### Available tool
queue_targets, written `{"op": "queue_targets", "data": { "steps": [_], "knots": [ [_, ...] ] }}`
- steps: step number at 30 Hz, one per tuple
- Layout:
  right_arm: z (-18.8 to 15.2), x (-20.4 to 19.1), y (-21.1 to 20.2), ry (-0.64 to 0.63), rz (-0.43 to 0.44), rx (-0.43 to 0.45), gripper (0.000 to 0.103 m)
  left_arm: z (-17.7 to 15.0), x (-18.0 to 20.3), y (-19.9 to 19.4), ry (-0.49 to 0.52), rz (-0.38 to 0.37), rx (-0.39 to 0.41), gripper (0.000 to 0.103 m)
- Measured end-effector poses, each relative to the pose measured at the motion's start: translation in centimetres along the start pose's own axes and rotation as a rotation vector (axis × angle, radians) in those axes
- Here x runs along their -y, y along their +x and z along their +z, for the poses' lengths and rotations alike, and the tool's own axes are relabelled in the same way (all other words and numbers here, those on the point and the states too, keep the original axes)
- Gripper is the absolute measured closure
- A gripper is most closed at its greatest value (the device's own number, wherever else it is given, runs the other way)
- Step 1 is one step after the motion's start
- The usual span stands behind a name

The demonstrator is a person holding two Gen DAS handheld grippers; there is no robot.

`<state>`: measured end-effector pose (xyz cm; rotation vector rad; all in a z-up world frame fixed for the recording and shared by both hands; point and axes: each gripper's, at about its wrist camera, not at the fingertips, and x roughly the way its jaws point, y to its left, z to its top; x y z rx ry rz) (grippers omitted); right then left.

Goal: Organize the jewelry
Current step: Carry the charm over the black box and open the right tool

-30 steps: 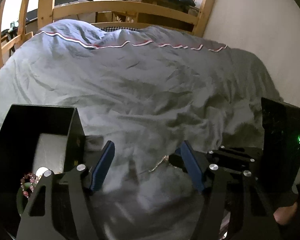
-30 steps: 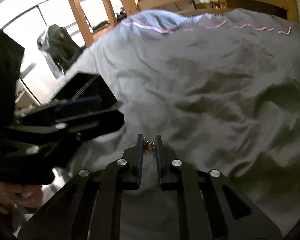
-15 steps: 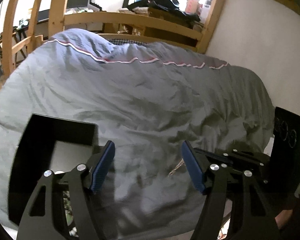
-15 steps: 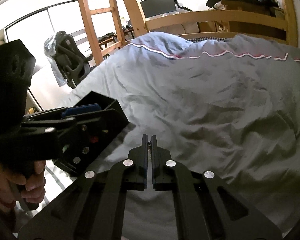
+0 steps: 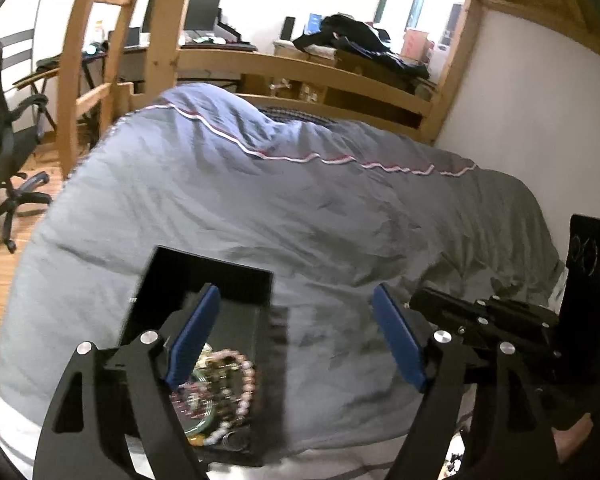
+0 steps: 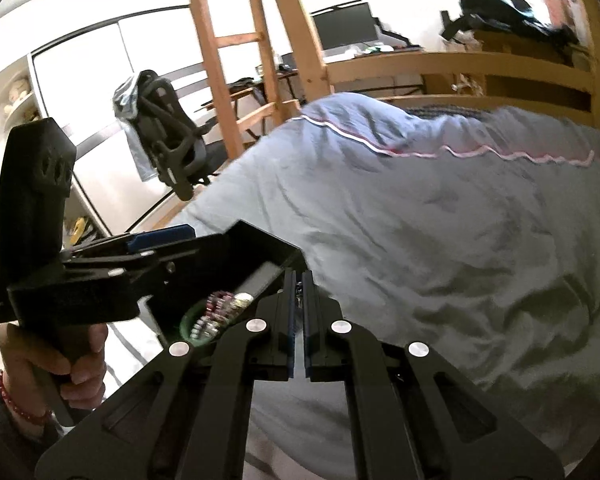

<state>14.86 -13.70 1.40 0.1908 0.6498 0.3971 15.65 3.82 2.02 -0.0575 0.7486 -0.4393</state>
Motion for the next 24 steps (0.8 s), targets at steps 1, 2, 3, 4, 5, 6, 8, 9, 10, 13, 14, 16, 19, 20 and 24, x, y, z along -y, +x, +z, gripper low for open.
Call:
{"op": "queue_targets", "data": {
  "steps": [1,2,3,4,5,6,8,9,10,13,14,16,19,20,24],
  "knots": [
    [0.2,-0.5,0.1,-0.011,0.004,-0.001,0.099,0.0,-0.5,-0.7,-0.010,0.014,0.003,0.024],
    [0.6,-1.2,0.4,-0.024,0.009,-0.002,0.099,0.1,-0.9,-1.1,-0.017,0.029,0.002,0.023],
    [0.9,-2.1,0.8,-0.037,0.017,-0.006,0.099,0.0,-1.4,-1.7,-0.025,0.037,0.007,0.022],
    [0.9,-2.5,1.1,-0.045,0.022,-0.009,0.099,-0.1,-1.9,-2.1,-0.029,0.039,0.012,0.022],
    [1.1,-3.2,1.5,-0.055,0.029,-0.015,0.099,-0.1,-2.6,-2.8,-0.035,0.053,0.018,0.020],
    [1.2,-3.9,2.0,-0.066,0.035,-0.021,0.099,-0.1,-3.0,-3.1,-0.037,0.067,0.021,0.019],
    [1.3,-5.0,2.9,-0.076,0.048,-0.035,0.099,-0.2,-4.2,-3.6,-0.047,0.101,0.029,0.017],
    [1.3,-5.4,3.4,-0.080,0.053,-0.042,0.099,-0.2,-4.9,-3.7,-0.059,0.122,0.027,0.017],
    [1.2,-5.8,3.9,-0.084,0.056,-0.052,0.099,-0.2,-5.5,-3.7,-0.073,0.129,0.021,0.017],
    [0.9,-6.7,5.3,-0.097,0.064,-0.075,0.099,-0.2,-7.7,-3.2,-0.148,0.137,-0.027,0.016],
    [0.8,-6.9,5.6,-0.099,0.064,-0.081,0.099,-0.3,-8.1,-3.0,-0.155,0.142,-0.039,0.016],
    [0.3,-7.1,6.8,-0.095,0.065,-0.107,0.099,-0.5,-8.7,-2.6,-0.153,0.159,-0.065,0.016],
    [-0.3,-7.2,8.5,-0.080,0.074,-0.167,0.099,-0.6,-8.8,-2.2,-0.146,0.165,-0.087,0.015],
    [-0.6,-7.2,9.0,-0.076,0.076,-0.187,0.099,-0.7,-8.8,-2.0,-0.146,0.168,-0.092,0.011],
    [-1.2,-7.0,9.8,-0.055,0.044,-0.225,0.066,-0.8,-9.4,-1.7,-0.150,0.212,-0.090,0.008]
  ]
}}
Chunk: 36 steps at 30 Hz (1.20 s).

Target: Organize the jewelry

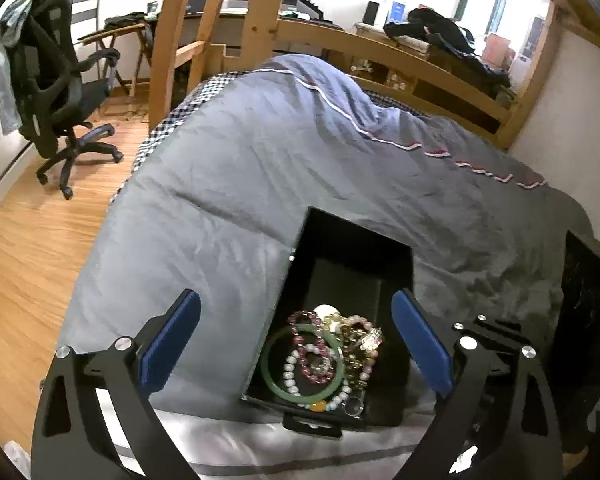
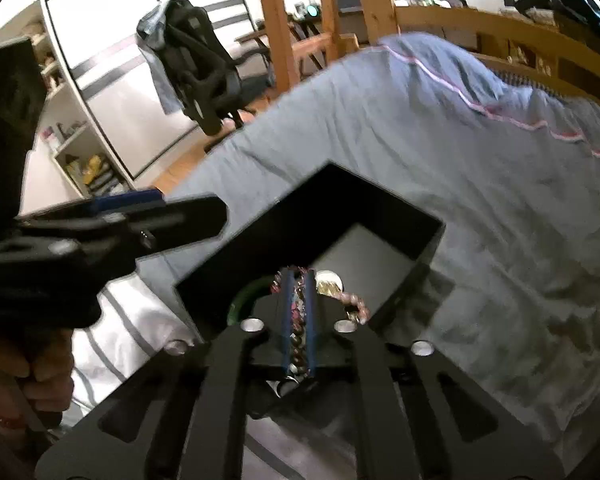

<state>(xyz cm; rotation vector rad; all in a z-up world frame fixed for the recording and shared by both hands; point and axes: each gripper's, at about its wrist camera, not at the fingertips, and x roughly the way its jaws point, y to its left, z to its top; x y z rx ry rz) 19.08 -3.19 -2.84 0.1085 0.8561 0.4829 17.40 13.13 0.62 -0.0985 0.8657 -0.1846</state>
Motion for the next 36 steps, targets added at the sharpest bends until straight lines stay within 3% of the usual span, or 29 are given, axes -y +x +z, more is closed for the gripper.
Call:
{"op": "queue_targets", "data": {
  "steps": [1,3,9,15,25,31,36],
  "knots": [
    [-0.1,0.2,-0.7,0.012,-0.014,0.035,0.032,0.1,-0.2,0.0,-0.007,0.014,0.007,0.008],
    [-0.1,0.7,-2.3,0.032,-0.070,0.110,0.006,0.3,-0.9,-0.5,-0.039,0.061,0.039,0.006],
    [0.4,1.3,-5.1,0.069,-0.141,0.117,0.004,0.5,-1.9,-2.8,-0.100,0.133,0.148,0.006],
    [-1.0,-0.3,-7.5,0.034,-0.145,0.094,0.004,-1.6,0.5,-4.6,-0.032,0.150,0.178,0.006],
    [-4.8,-3.5,-10.8,-0.076,-0.165,0.085,0.004,-6.5,1.8,-8.1,0.030,0.250,0.123,0.006],
    [-5.9,-4.0,-13.1,-0.104,-0.141,0.110,0.004,-8.9,1.6,-10.8,0.076,0.205,0.121,0.006],
    [-6.6,-3.6,-13.8,-0.094,-0.132,0.109,0.004,-10.1,3.3,-10.9,0.158,0.241,0.124,0.006]
  ]
}}
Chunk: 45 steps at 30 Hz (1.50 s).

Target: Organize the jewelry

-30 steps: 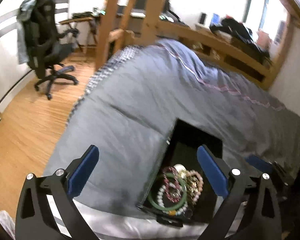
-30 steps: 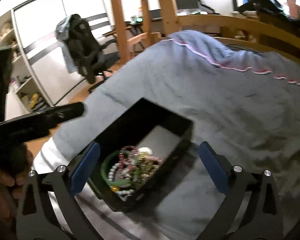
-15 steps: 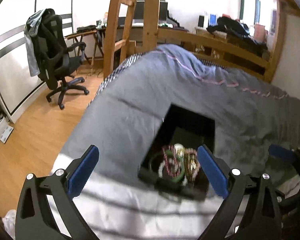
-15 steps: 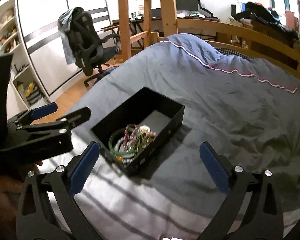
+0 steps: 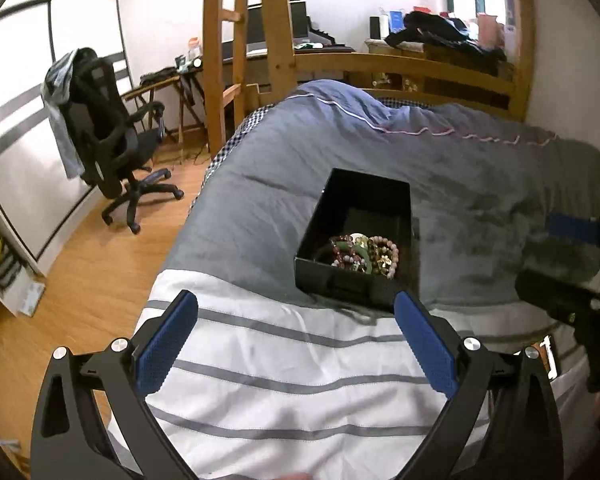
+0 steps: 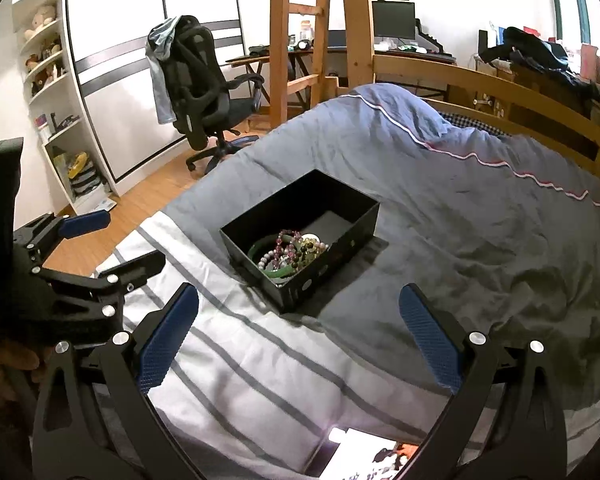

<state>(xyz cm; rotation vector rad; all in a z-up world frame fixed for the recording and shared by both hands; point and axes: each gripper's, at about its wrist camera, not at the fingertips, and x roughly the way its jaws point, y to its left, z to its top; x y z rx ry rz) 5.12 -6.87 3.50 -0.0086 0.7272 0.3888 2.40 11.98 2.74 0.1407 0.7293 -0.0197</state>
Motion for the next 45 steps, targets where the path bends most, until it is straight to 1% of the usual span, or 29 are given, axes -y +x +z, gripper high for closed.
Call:
{"op": "queue_targets", "data": {
  "steps": [2,6,10,14,16,21,27,37,45],
  "knots": [
    [-0.2,0.2,-0.2,-0.001,0.003,-0.003,0.004,-0.3,0.4,0.0,0.007,0.009,0.015,0.006],
    [-0.4,0.9,-0.4,0.009,-0.003,-0.005,0.004,-0.4,0.4,0.7,-0.030,0.047,0.012,0.006],
    [-0.3,1.4,-0.4,0.022,0.000,-0.008,0.004,-0.3,0.2,1.2,-0.044,0.025,0.002,0.006],
    [-0.3,1.7,-0.4,0.012,-0.012,-0.008,0.004,-0.2,0.5,1.2,-0.036,0.000,0.014,0.006],
    [-0.2,2.1,-0.4,0.023,-0.002,-0.011,0.004,-0.2,0.5,1.2,-0.033,-0.009,0.020,0.006],
    [0.3,3.2,-1.0,0.057,0.006,0.002,0.004,-0.3,0.7,1.3,-0.033,-0.004,0.026,0.006],
    [0.7,3.6,-1.7,0.058,0.004,0.014,0.004,-0.3,0.8,1.3,-0.030,-0.001,0.027,0.006],
    [0.6,3.0,-1.4,0.039,0.002,-0.004,0.004,-0.3,1.4,1.4,0.004,0.004,0.032,0.006],
    [0.3,2.3,-0.8,0.026,0.000,-0.016,0.004,-0.4,1.3,1.2,0.001,0.008,0.039,0.006]
  ]
}}
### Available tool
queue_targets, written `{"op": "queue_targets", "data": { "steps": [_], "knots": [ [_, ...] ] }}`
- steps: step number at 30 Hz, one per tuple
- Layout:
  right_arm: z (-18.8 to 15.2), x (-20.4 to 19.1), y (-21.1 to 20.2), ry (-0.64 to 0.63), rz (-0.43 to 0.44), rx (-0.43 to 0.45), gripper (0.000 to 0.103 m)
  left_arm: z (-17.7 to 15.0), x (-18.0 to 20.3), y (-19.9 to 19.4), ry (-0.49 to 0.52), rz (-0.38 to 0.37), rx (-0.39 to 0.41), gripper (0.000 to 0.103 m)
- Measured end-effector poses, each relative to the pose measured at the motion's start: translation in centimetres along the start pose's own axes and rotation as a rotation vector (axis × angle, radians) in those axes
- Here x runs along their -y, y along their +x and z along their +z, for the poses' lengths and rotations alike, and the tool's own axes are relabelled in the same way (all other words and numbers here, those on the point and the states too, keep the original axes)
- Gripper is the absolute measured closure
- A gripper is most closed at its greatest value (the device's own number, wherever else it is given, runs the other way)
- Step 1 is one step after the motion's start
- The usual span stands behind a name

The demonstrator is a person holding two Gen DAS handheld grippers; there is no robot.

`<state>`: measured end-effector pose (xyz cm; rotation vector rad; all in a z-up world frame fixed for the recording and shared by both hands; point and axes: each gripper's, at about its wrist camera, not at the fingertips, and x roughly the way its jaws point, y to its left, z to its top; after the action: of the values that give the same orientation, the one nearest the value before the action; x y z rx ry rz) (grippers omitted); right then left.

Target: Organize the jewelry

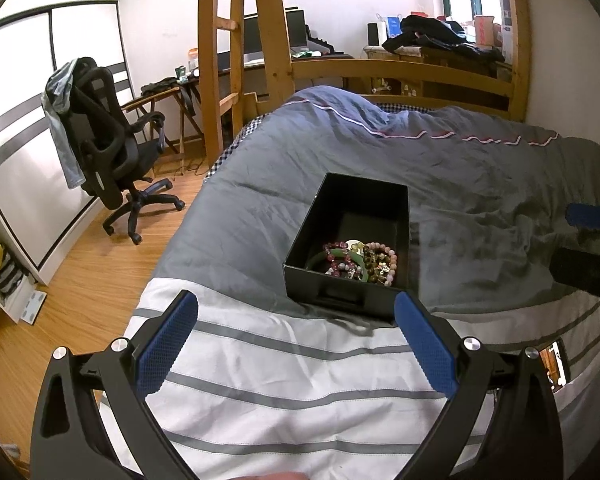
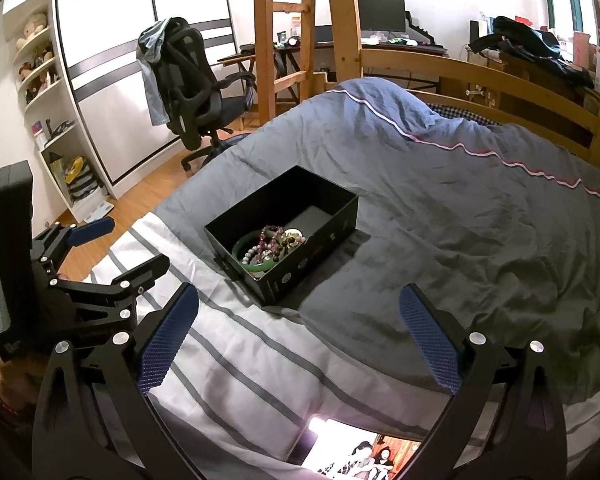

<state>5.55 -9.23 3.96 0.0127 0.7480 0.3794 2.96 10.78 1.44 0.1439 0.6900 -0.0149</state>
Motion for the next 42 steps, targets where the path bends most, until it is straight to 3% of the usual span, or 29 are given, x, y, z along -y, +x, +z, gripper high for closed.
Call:
{"op": "queue_targets", "data": {
  "steps": [42],
  "knots": [
    [-0.58,-0.22,0.65,0.008,-0.001,-0.018,0.004,0.23,-0.04,0.28,0.007,-0.010,-0.014,0.006]
  ]
}}
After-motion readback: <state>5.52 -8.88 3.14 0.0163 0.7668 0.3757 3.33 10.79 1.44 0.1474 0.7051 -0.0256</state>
